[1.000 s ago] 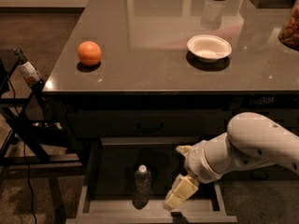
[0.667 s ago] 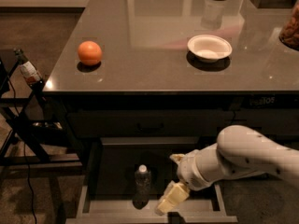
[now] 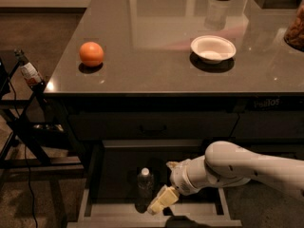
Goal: Pick water bottle from middle drawer and place on counter
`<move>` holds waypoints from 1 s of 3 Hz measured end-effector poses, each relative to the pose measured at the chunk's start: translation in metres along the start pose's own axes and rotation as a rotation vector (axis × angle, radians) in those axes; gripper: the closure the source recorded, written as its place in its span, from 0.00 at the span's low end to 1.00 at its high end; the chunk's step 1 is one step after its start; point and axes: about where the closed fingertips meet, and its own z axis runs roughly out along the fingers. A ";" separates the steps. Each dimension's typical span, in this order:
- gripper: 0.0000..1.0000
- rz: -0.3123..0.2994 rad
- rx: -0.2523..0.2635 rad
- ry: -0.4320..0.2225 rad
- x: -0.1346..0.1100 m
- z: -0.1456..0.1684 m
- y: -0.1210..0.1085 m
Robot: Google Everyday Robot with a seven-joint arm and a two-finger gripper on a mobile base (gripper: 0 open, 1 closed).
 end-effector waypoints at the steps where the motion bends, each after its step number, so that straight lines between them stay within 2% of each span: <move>1: 0.00 0.008 0.005 -0.032 0.006 0.012 -0.003; 3: 0.00 -0.013 0.005 -0.133 -0.015 0.056 -0.032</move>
Offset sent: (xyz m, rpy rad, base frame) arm 0.0489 0.0416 -0.0471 0.1531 -0.0667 -0.0464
